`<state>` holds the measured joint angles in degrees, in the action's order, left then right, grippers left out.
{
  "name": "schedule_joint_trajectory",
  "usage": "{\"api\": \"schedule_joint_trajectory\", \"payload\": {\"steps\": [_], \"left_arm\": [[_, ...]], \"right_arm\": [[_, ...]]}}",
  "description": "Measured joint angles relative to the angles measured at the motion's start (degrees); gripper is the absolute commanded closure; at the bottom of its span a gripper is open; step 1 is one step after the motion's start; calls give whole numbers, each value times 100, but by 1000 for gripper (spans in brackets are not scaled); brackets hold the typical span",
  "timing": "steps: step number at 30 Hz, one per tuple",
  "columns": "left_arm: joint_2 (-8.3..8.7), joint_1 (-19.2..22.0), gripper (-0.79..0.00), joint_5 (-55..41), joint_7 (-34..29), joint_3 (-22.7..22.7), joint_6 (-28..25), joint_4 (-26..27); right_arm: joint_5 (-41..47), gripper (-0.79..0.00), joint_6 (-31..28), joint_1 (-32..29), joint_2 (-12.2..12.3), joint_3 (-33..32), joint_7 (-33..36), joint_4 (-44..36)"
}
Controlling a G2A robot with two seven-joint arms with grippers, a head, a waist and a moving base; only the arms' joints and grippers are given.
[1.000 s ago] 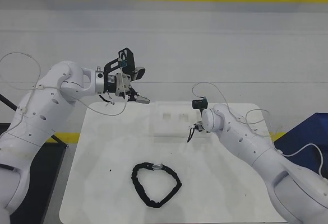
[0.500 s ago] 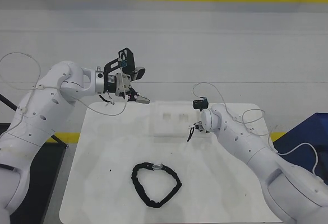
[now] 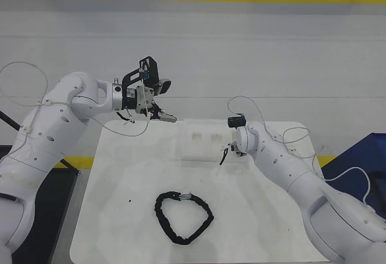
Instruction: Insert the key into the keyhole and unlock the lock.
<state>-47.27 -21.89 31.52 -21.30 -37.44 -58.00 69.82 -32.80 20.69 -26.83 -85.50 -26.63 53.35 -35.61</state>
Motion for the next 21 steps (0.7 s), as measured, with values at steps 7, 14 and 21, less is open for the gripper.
{"api": "schedule_joint_trajectory", "payload": {"steps": [7, 14, 21], "left_arm": [[0, 0, -785, 0, 0, 0, 0, 0], [0, 0, -785, 0, 0, 0, 0, 0], [0, 0, -785, 0, 0, 0, 0, 0]], "right_arm": [[-98, 0, -29, 43, -44, -84, 44, 48], [-309, 0, -17, 93, -13, -184, 240, -139], [-400, 0, -114, 64, 126, -441, 468, -523]]}}
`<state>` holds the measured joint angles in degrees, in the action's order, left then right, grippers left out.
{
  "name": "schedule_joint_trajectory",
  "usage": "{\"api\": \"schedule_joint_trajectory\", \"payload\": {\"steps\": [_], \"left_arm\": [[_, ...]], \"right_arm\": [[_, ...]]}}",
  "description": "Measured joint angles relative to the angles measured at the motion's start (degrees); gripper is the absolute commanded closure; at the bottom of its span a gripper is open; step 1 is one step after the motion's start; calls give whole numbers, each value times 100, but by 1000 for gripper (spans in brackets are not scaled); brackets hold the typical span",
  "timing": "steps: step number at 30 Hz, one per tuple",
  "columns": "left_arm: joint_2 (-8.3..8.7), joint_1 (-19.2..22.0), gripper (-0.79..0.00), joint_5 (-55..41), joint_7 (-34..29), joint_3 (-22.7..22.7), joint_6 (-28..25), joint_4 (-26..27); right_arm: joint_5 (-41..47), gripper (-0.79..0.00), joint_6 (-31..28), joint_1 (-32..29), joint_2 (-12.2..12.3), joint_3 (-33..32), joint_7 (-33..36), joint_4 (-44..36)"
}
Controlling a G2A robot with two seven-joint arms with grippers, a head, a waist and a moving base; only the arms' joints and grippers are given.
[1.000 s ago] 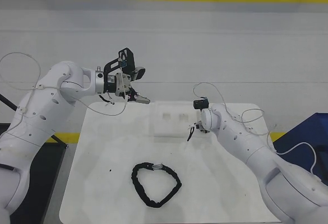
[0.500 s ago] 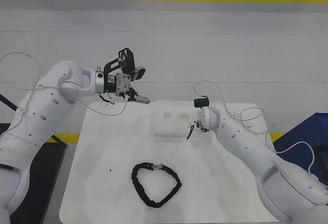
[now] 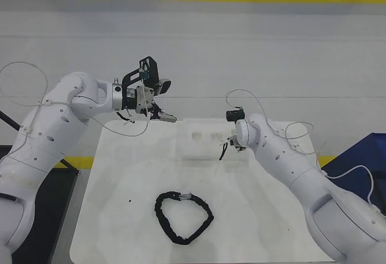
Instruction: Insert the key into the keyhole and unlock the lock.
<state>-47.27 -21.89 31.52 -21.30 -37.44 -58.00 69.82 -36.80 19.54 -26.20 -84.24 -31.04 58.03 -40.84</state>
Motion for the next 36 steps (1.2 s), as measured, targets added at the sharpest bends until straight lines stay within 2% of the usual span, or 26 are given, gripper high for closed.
{"api": "schedule_joint_trajectory", "payload": {"steps": [7, 14, 20, 26, 36], "left_arm": [[0, 0, -785, 0, 0, 0, 0, 0], [0, 0, -785, 0, 0, 0, 0, 0], [0, 0, -785, 0, 0, 0, 0, 0], [0, 0, -785, 0, 0, 0, 0, 0], [0, 0, -785, 0, 0, 0, 0, 0]], "right_arm": [[353, 0, -497, -227, 312, -658, 301, -654], [1328, 0, -1696, -862, 749, -1724, 933, -1532], [2259, 0, -2594, -1304, 946, -2300, 1609, -1858], [3522, 0, -3296, -1362, 902, -2372, 2246, -1367], [4311, 0, -3592, -938, 693, -2103, 2277, -107]]}}
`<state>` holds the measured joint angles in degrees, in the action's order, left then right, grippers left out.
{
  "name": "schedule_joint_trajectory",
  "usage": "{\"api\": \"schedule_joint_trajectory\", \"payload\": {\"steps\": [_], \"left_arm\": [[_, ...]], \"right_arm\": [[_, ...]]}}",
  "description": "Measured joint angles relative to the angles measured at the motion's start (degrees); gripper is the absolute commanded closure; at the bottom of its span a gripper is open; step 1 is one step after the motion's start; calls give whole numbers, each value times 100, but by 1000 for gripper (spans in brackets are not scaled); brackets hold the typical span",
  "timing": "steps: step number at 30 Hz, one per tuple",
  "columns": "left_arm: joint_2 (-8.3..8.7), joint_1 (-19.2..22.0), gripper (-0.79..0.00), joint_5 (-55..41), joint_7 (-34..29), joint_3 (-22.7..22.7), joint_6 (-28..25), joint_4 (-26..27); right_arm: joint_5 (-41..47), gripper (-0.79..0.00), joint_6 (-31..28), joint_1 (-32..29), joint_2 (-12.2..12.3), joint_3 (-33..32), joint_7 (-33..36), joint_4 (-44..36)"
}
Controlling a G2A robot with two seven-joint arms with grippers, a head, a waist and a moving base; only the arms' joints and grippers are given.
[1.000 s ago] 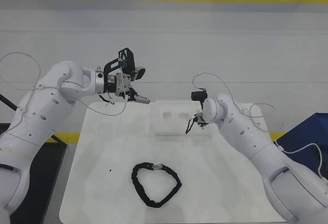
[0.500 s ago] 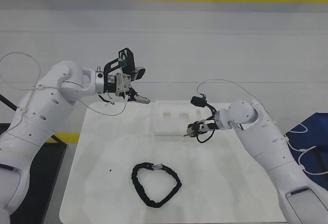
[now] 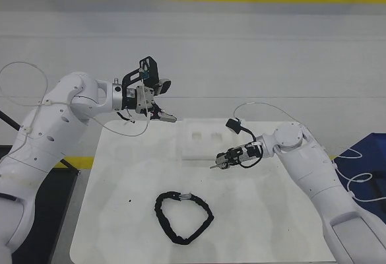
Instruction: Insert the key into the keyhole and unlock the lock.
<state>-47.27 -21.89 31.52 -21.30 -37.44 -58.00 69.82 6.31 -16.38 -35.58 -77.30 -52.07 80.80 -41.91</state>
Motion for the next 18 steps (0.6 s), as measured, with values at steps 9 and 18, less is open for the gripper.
{"api": "schedule_joint_trajectory", "payload": {"steps": [9, 18], "left_arm": [[0, 0, -785, 0, 0, 0, 0, 0], [12, -63, -785, 147, 37, -48, 106, 144]], "right_arm": [[5, 0, -12, 24, -5, 8, -9, 67], [5, 0, -12, 24, -5, 8, -9, 67]]}}
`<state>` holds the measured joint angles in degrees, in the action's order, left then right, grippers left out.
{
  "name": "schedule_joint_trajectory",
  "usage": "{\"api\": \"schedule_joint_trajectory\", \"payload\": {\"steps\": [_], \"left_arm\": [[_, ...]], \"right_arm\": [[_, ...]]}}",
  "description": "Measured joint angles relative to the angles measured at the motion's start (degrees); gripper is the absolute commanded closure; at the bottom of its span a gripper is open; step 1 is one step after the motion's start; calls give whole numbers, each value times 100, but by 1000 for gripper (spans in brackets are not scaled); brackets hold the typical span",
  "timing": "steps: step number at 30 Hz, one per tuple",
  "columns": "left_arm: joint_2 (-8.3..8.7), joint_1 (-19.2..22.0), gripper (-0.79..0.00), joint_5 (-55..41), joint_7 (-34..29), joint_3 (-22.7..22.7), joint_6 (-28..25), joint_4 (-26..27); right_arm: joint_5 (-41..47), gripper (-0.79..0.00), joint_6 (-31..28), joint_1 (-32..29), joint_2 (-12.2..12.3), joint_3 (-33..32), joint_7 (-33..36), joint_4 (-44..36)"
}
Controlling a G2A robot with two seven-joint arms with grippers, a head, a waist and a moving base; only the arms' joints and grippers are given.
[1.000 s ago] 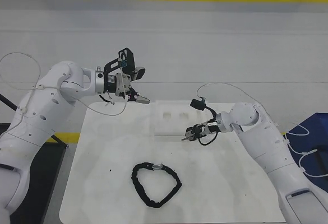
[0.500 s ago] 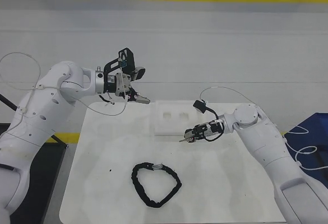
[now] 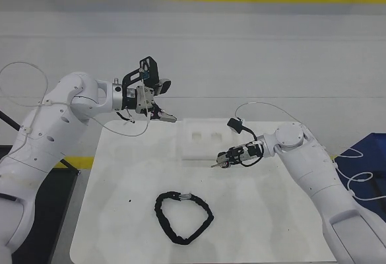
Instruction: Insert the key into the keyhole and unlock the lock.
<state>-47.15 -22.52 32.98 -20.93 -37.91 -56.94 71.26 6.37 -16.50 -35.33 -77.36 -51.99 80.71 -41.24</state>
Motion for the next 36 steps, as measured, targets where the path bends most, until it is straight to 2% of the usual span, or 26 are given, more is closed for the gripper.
{"api": "schedule_joint_trajectory", "payload": {"steps": [7, 10, 15, 20, 25, 36], "left_arm": [[194, -670, -785, 632, 438, -332, -112, 352], [280, -1071, -785, 1028, 812, -425, -106, 398], [366, -1730, -785, 1737, 1659, -402, -106, 551], [393, -2148, -785, 2437, 2321, -168, -106, 683], [324, -2212, -785, 2969, 2668, 151, -106, 520], [-12, -1975, -785, 3771, 3445, 859, -106, -92]], "right_arm": [[0, 0, 0, 0, 0, 0, 0, 0], [0, 0, 0, 0, 0, 0, 0, 0], [0, 0, 0, 0, 0, 0, 0, 0], [0, 0, 0, 0, 0, 0, 0, 0], [0, 0, 0, 0, 0, 0, 0, 0], [0, 0, 0, 0, 0, 0, 0, 0]]}}
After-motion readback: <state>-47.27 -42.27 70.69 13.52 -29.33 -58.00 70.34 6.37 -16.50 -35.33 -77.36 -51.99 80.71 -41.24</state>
